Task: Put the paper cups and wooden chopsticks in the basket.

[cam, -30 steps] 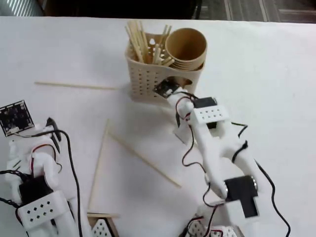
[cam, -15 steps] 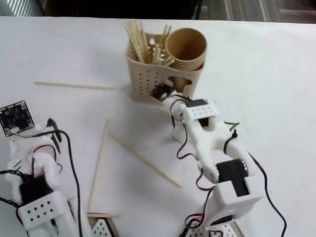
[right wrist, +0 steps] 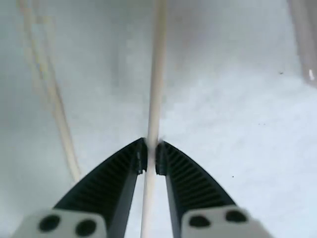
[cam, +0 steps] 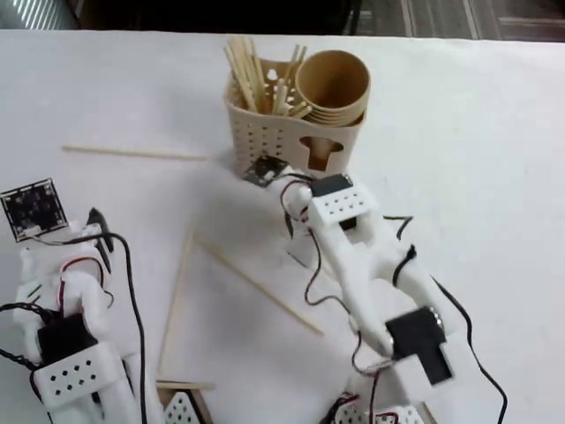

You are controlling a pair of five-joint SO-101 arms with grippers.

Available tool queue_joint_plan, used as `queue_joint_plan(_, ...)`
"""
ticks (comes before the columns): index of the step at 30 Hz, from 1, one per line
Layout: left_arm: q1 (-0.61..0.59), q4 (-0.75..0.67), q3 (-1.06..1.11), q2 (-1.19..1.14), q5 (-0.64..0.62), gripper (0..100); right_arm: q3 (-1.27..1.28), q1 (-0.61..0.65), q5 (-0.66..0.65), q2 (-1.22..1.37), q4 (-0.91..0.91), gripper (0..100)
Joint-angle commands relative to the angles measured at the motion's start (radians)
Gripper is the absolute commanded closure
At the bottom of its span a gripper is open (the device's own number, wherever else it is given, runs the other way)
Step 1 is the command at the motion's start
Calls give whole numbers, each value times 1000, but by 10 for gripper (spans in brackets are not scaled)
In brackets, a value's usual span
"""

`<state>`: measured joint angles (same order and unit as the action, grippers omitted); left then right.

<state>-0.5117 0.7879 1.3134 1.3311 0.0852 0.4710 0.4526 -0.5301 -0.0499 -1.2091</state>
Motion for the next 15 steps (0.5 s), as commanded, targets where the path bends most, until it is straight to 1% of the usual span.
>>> queue_joint_plan(1, 33, -17, -8, 10, 25, 816, -32, 51, 97, -157, -24, 981)
queue_joint_plan(7, 84, 0, -38, 8, 95, 816, -18, 88, 288, -309, -22, 981)
queue_joint_plan(10, 88, 84, -110, 8, 121, 816, 51, 90, 373, -374, 22, 981)
queue_joint_plan(12, 88, 147, -167, 8, 137, 816, 120, 90, 422, -420, 88, 981)
queue_joint_plan(15, 122, 219, -226, 8, 175, 816, 233, 90, 456, -509, 189, 981)
